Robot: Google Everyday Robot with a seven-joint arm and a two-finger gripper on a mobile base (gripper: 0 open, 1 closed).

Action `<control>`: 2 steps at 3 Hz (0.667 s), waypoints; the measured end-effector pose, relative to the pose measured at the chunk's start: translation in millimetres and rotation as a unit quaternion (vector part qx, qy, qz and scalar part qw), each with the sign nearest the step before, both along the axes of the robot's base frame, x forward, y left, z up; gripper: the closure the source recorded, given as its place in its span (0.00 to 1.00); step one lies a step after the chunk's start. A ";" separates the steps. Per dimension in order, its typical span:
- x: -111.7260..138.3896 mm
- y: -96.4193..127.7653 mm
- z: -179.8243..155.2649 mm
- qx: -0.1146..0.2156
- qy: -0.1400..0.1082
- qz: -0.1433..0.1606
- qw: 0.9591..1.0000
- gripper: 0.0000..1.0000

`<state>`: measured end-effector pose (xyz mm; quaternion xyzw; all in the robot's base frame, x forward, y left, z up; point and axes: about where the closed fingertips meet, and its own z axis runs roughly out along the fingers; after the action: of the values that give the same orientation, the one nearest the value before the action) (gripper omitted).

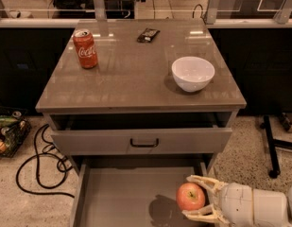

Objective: Pick apple from middle drawer and place on counter

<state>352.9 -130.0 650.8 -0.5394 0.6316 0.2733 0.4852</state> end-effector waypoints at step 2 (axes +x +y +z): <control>-1.9 -39.5 64.7 -0.003 0.019 -0.078 0.997 1.00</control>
Offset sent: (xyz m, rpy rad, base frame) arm -0.0109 -0.0836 0.1248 -0.0360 0.0580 -0.2951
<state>351.0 -169.4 715.5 -0.4850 0.6817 0.2428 0.4910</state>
